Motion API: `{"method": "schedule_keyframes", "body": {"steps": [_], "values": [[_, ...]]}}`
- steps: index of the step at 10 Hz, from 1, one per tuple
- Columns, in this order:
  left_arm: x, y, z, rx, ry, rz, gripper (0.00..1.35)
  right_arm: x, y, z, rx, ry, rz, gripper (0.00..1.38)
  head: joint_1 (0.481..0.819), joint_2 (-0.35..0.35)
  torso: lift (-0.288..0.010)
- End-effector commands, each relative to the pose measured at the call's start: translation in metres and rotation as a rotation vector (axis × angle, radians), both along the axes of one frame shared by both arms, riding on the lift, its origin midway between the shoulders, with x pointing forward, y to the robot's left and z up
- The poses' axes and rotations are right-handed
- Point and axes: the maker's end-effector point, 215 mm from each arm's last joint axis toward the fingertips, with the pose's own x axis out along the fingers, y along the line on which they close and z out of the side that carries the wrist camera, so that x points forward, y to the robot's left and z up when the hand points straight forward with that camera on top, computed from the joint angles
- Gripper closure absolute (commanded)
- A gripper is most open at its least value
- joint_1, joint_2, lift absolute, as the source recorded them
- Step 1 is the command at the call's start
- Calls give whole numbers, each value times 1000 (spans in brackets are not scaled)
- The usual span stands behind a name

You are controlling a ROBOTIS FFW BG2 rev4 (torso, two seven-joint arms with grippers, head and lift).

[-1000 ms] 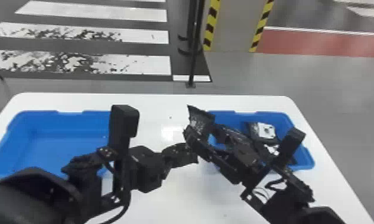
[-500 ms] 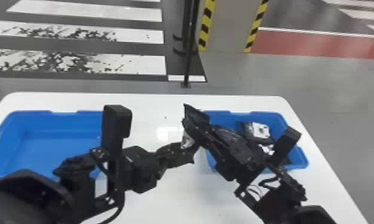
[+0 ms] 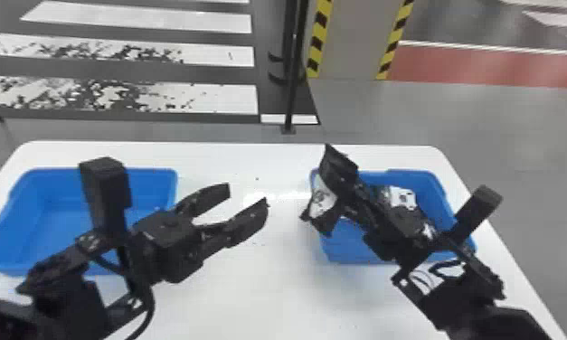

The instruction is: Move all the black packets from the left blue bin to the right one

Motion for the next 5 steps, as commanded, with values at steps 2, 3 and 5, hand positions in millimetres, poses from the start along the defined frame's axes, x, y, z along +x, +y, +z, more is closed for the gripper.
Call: {"method": "schedule_keyframes", "body": {"steps": [2, 3, 5], "values": [[-25, 81, 13, 8, -58, 178, 150, 28, -77, -19, -110, 22, -117, 1276, 695, -129, -140], [-32, 125, 13, 37, -71, 283, 150, 36, -100, -35, -138, 51, -145, 1276, 695, -129, -140], [-42, 186, 28, 73, -144, 427, 150, 39, -166, -73, -238, 144, -241, 1231, 695, -99, -140]]}}
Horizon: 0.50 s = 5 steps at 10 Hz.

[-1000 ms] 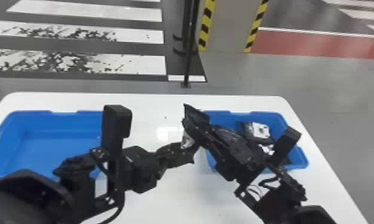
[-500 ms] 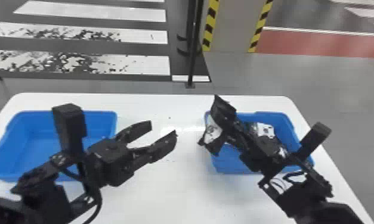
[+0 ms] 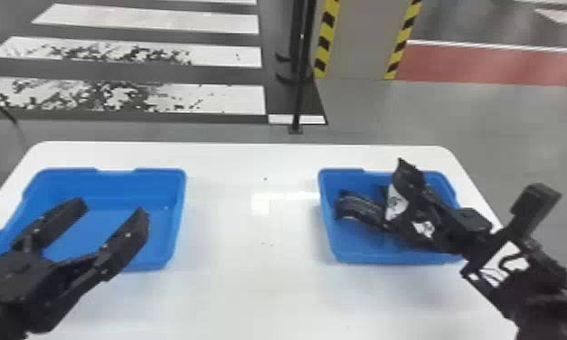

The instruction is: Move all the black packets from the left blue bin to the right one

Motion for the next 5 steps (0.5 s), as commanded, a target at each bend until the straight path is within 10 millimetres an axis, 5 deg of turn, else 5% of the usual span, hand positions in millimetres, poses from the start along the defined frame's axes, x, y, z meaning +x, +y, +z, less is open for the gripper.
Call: {"method": "schedule_keyframes", "body": {"steps": [1, 3, 5], "values": [[-7, 31, 17, 28, -65, 72, 150, -6, -50, -31, -52, 74, -81, 1104, 695, -98, -140], [-22, 51, 27, 52, -106, 129, 150, -8, -69, -59, -78, 140, -107, 443, 695, -119, -140], [-34, 51, 12, 44, -61, 126, 151, -3, -73, -48, -110, 111, -110, 168, 695, -126, -140]]}}
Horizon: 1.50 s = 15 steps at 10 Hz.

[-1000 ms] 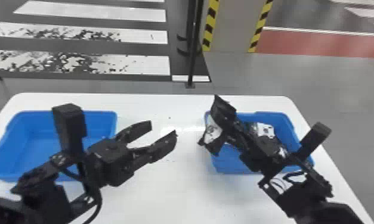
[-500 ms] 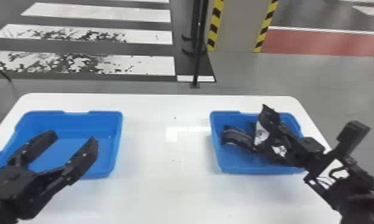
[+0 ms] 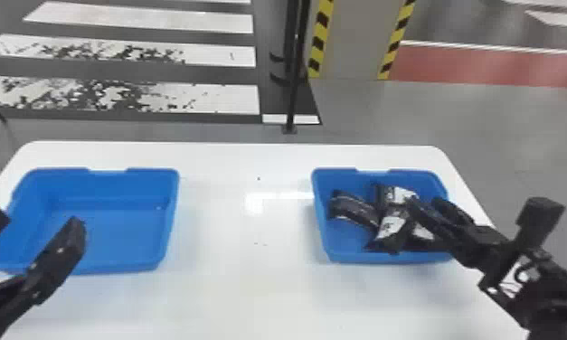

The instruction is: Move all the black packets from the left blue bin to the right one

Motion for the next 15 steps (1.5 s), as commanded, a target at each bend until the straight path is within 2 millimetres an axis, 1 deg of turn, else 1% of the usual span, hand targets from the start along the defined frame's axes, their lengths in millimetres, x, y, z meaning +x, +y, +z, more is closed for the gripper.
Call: {"method": "schedule_keyframes", "body": {"steps": [1, 2, 3, 4, 5, 6, 8, 9, 10, 11, 12, 13, 15], "values": [[-7, -3, 2, 5, -1, -4, 151, -3, 5, 29, -56, -80, 12, 142, 695, -130, -140], [-14, -4, 18, 35, -40, -2, 151, -22, 19, 58, -137, -138, 32, 139, 695, -132, -140], [-21, 1, 26, 62, -59, 9, 151, -54, 38, 81, -183, -182, 31, 140, 695, -130, -140], [-26, 8, 31, 86, -74, 23, 151, -85, 52, 97, -190, -221, 18, 140, 695, -114, -140], [-31, 14, 29, 116, -71, 33, 151, -112, 59, 101, -179, -228, -12, 140, 695, -87, -140], [-35, 19, 26, 132, -65, 40, 151, -135, 64, 103, -166, -224, -39, 140, 695, -73, -140], [-42, 25, 17, 175, -36, 48, 151, -171, 71, 107, -167, -221, -58, 142, 695, -33, -140], [-43, 27, 13, 194, -27, 53, 151, -186, 79, 113, -197, -214, -48, 142, 695, -20, -140], [-42, 30, 13, 202, -34, 59, 151, -196, 88, 109, -181, -189, -43, 142, 695, -13, -140], [-41, 34, 14, 215, -44, 67, 151, -196, 92, 108, -168, -187, -39, 142, 695, 5, -140], [-41, 35, 4, 197, -25, 66, 151, -192, 92, 111, -170, -199, -40, 142, 695, 27, -140], [-40, 36, 3, 196, -25, 69, 151, -188, 93, 111, -161, -205, -40, 142, 695, 41, -140], [-39, 37, 2, 195, -26, 70, 151, -184, 101, 108, -134, -211, -29, 144, 695, 49, -140]]}}
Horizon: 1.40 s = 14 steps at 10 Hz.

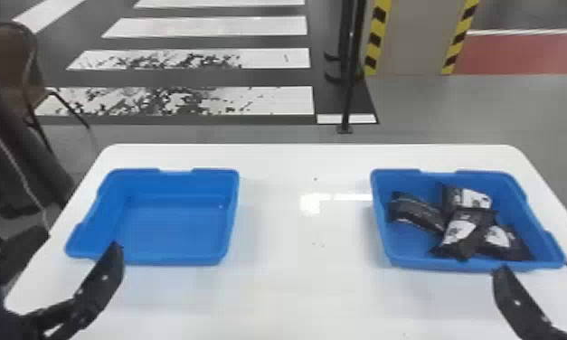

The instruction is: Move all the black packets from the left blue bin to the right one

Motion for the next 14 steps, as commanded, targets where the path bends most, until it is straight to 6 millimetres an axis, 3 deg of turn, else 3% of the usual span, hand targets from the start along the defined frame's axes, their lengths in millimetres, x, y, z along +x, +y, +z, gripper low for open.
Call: {"method": "schedule_keyframes", "body": {"steps": [1, 14], "values": [[0, 0, -1, -3, 4, 3, 151, 1, 3, -1, 11, 0, 6, 144, 695, 57, -140], [-2, 0, -9, -33, 24, 3, 151, 2, 6, -7, 70, 7, 10, 144, 695, 70, -140]]}}
